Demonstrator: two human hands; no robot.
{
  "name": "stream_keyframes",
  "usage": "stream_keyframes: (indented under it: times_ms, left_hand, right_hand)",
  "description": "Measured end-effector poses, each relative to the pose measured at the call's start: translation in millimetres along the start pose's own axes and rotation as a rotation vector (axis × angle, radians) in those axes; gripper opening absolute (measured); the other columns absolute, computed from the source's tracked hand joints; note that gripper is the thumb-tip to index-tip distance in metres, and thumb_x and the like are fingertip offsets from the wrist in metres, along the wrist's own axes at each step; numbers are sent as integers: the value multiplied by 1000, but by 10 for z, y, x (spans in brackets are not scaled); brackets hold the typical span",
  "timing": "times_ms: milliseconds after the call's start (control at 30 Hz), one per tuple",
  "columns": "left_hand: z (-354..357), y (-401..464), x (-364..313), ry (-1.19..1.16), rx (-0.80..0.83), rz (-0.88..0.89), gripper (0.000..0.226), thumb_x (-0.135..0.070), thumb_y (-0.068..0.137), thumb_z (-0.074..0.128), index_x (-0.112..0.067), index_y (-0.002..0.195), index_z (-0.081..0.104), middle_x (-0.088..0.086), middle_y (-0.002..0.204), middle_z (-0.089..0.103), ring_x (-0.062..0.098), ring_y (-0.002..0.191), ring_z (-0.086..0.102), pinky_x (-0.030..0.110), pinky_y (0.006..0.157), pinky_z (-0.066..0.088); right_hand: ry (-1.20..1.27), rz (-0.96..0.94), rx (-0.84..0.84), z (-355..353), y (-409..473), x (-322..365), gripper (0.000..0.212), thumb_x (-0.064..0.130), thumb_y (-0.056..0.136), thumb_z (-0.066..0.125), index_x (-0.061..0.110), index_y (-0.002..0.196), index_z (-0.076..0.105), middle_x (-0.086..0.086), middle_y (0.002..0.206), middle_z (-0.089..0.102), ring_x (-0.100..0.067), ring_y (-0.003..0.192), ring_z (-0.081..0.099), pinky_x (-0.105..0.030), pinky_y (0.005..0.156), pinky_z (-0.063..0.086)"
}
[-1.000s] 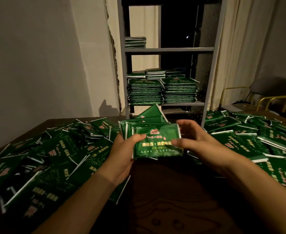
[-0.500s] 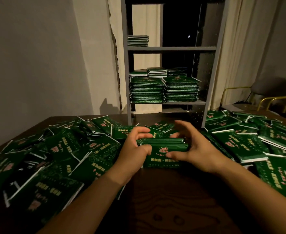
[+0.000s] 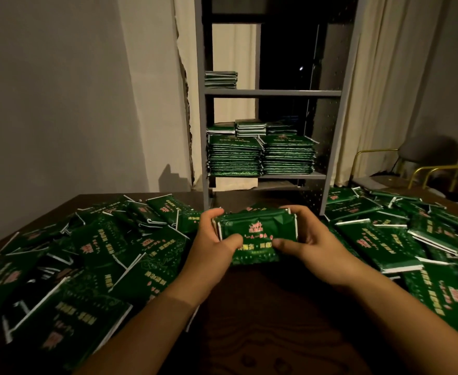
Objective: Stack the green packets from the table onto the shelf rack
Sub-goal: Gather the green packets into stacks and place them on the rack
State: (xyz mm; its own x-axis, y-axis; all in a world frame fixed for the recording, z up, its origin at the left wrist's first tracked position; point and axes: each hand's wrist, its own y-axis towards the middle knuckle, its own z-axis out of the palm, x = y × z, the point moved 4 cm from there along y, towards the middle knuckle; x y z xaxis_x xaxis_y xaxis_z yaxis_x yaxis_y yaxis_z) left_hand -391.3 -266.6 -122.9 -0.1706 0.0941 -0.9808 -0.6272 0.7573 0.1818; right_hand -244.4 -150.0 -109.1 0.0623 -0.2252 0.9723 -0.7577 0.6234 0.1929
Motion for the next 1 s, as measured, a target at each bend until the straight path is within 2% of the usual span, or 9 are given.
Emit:
stream_keyframes:
  times_ms: [100,167,233,333,400,533,633,800,1000]
  left_hand:
    - [19,27,-113,-16,-5,-56,59,-35,77,70,-14,131,57,5,127,65,28,121,58,41,100,44]
    - [79,34,-206,-8,25,-96,91,-49,78,70,-15,155,34,5,157,41,28,143,39,45,118,29]
    - [97,47,-310,24,-10,-85,85,-42,92,64,-18,160,20,2,162,29,26,149,29,42,121,23]
    - [-7,122,-462,53,-102,-10,38,-30,93,65,-13,127,60,11,129,66,33,121,60,48,103,46]
    - [-64,125,-582,54,-144,4,25,-26,92,66,-8,109,65,18,110,70,38,106,64,50,94,52]
    - [-81,165,-735,-95,-128,-100,88,-46,66,74,-8,141,49,14,136,57,31,115,61,46,86,61]
    - [-72,223,-809,-249,-112,-174,106,-44,51,77,-9,146,45,15,141,54,31,116,61,30,63,60]
    - [-81,328,-950,-309,-79,-233,58,-22,84,75,-4,134,53,16,133,56,31,109,63,27,60,57]
    - [-75,513,-1090,-335,-52,-273,43,-18,85,76,-4,122,61,18,130,59,32,106,66,26,59,56]
  right_hand:
    - [127,17,-100,-12,12,51,37,-5,89,66,11,119,54,-6,110,72,-15,93,72,-18,68,55]
    - [112,21,-135,-25,39,82,31,-1,90,66,13,117,57,-3,109,73,-15,95,72,-17,67,55]
    - [99,10,-138,-28,59,177,28,3,91,67,15,115,59,0,107,74,-12,92,72,-19,69,55]
    - [77,-13,-126,-13,95,330,28,10,90,70,16,116,60,-2,111,73,-13,93,72,-23,74,56]
    - [-29,-50,-171,-31,88,440,35,24,90,72,21,119,54,0,115,68,-12,94,70,-20,73,54]
    - [-735,-547,-259,-22,-71,824,63,60,77,74,26,123,48,9,125,46,-7,113,49,-21,92,44]
    - [-1363,-800,-213,91,-117,864,69,57,70,77,21,124,54,0,131,47,-22,122,46,-34,102,43]
    - [-1430,-1005,-407,49,-25,969,31,22,89,71,12,117,64,-6,115,60,-26,100,56,-39,88,43]
    - [-1439,-1016,-403,-57,216,1078,43,24,81,81,9,118,64,-7,113,62,-26,98,57,-37,80,47]
